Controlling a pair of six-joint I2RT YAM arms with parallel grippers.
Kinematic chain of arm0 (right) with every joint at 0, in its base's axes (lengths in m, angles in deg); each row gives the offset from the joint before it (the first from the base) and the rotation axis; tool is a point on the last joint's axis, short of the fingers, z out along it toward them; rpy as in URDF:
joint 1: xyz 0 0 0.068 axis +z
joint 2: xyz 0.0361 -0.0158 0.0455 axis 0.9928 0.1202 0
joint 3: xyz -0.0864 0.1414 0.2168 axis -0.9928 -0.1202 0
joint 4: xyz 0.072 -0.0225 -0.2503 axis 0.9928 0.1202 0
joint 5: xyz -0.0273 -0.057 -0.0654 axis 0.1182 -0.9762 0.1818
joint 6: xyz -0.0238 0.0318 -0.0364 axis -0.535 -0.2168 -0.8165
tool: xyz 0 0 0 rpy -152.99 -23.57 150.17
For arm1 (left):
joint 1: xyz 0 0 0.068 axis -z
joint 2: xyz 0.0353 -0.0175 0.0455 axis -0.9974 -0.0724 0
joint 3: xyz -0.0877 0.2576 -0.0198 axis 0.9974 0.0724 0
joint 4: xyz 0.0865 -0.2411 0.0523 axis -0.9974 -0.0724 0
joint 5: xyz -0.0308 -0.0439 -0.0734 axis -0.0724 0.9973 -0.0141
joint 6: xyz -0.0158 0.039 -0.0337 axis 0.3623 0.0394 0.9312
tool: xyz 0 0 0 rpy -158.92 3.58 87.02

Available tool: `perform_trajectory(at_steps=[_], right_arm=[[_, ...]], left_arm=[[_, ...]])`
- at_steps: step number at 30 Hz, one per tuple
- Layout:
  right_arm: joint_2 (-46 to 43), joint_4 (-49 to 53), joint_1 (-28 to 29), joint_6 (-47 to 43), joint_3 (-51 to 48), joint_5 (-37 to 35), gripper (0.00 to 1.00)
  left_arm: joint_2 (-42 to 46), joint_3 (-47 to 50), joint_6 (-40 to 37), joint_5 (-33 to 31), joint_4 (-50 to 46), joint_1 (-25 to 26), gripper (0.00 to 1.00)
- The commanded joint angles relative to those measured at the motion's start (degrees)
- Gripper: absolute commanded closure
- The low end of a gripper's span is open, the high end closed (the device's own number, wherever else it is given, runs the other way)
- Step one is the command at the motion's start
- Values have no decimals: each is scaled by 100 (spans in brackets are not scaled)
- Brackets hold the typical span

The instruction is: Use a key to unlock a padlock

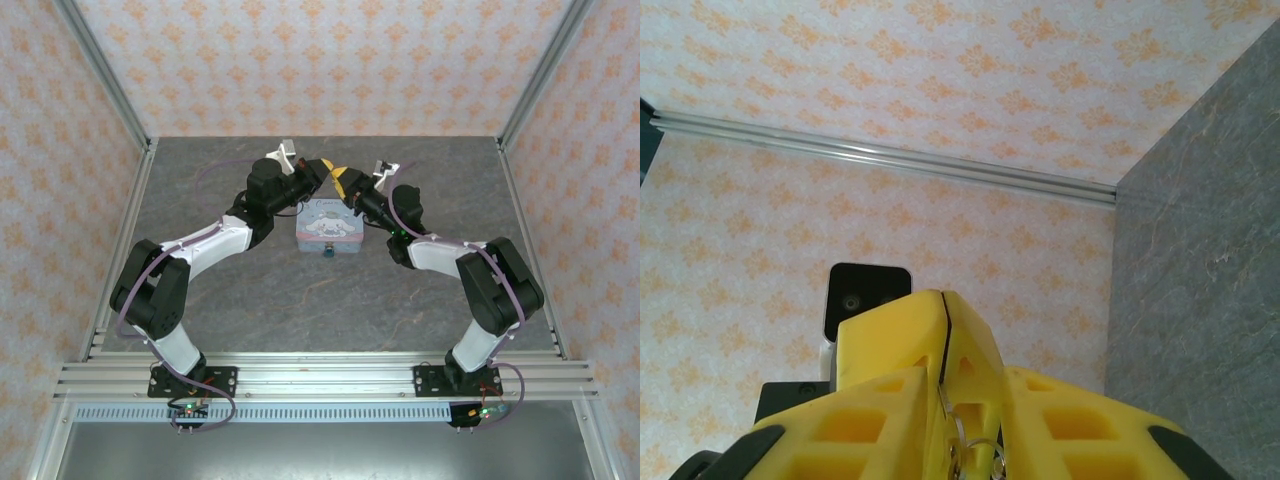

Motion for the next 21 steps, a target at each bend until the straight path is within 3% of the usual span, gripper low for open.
perform_trajectory(at_steps=[1,11,17,21], right_arm=[[-43,-326,38,-6,-113,92,76],[-36,-328,42,-7,-148,78,87],[-16,-354,37,43,-146,86,100],[-45,-354,41,36,-198,61,100]], left_arm=[[131,-87,-14,-51,256,33,100],[132,-74,-13,-59,255,26,100],[130,-79,-14,-56,249,28,100],[135,-88,-13,-65,249,24,100]])
